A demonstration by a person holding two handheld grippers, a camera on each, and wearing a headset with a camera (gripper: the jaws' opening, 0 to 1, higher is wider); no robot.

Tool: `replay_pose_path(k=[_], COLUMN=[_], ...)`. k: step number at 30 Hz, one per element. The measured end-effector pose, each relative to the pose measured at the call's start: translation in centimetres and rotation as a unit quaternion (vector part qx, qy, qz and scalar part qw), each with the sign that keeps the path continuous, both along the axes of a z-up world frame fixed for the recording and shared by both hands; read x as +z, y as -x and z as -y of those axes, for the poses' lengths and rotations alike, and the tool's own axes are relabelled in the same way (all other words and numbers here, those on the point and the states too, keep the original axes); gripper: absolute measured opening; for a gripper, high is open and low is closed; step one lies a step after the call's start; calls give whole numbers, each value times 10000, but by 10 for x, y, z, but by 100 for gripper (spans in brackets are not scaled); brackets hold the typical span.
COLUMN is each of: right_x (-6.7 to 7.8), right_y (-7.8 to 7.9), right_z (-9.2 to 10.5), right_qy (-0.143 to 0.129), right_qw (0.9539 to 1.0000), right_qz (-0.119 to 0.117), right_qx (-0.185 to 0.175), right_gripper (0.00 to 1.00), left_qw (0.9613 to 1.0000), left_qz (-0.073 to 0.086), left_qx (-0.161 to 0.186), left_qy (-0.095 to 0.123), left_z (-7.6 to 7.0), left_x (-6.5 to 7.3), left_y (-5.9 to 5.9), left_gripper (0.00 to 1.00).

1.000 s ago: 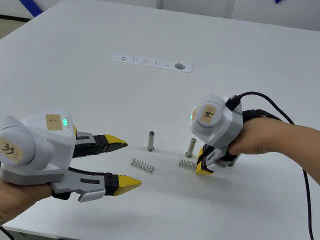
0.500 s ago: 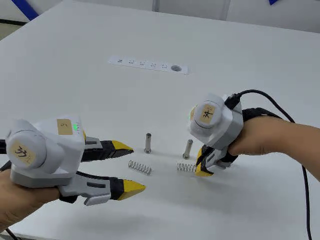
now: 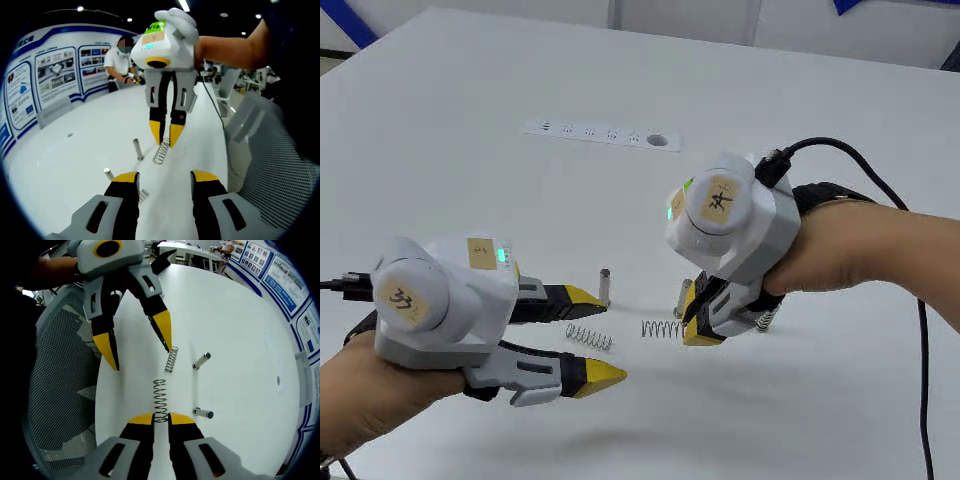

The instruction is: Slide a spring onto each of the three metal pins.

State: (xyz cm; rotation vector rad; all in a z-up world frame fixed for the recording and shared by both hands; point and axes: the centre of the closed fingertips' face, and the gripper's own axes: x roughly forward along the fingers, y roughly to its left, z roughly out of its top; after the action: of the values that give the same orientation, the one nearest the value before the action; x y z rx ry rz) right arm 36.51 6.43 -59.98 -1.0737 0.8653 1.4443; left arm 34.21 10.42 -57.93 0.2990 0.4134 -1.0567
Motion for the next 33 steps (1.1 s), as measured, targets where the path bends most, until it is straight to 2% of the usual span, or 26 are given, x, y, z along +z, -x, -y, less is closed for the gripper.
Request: replay_pose_path(k=[13,25,33], right_x=[10,14,15], right_y=[10,18,19], right_z=[-13,-21,-19], right_qy=[-45,-105,-132], right_qw=[9997,9992,9991], right_qz=[50,10,4], right_qx=[246,387,409], right_gripper=[11,11,12], left_qw=[9998,9994,9992], left_qz=[97,180,225], left_qx=[-178,-258,-319], left_qy=[-17,-162,-131], left_z=[11,12,14], left_x=[3,0,2], left_y=[-5,-6,-5], left_gripper=[28,13,11])
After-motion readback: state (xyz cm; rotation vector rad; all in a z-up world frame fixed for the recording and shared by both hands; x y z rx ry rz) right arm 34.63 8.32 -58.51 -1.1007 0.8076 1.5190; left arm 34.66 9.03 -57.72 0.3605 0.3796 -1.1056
